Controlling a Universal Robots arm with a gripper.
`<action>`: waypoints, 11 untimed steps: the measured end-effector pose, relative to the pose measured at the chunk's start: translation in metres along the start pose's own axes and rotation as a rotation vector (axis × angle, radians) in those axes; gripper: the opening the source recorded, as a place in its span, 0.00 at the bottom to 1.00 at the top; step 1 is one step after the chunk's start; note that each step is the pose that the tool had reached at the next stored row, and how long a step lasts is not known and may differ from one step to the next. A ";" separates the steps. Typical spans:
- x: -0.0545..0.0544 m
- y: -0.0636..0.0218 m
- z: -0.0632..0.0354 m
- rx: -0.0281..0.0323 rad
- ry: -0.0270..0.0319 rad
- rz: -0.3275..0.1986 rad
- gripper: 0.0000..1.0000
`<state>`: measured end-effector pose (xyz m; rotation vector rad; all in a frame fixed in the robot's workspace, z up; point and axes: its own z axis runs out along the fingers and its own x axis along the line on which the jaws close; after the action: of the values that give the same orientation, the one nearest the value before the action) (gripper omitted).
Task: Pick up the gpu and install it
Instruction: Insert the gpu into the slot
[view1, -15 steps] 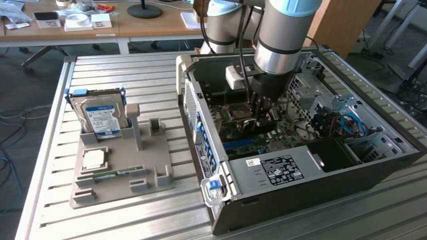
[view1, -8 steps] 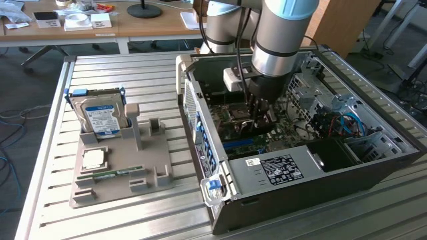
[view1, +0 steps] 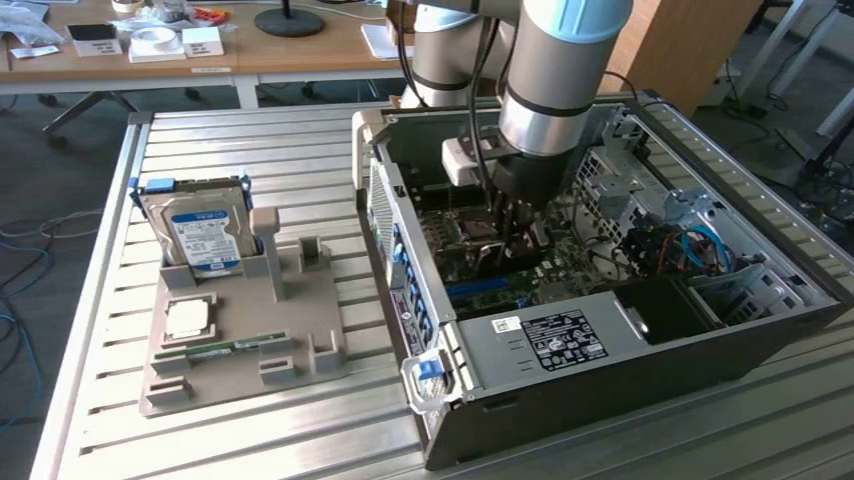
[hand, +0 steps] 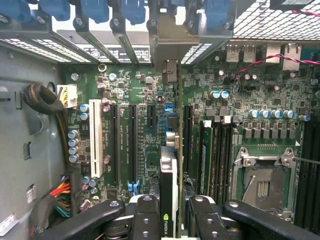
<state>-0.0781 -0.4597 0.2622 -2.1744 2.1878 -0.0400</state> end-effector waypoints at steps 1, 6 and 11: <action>0.000 0.0001 0.0001 -0.0001 0.0000 0.000 0.27; 0.000 0.0015 0.0007 0.0001 -0.0002 0.001 0.27; 0.000 0.0031 0.0009 -0.0001 0.0000 0.000 0.27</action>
<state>-0.0812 -0.4600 0.2611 -2.1742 2.1881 -0.0399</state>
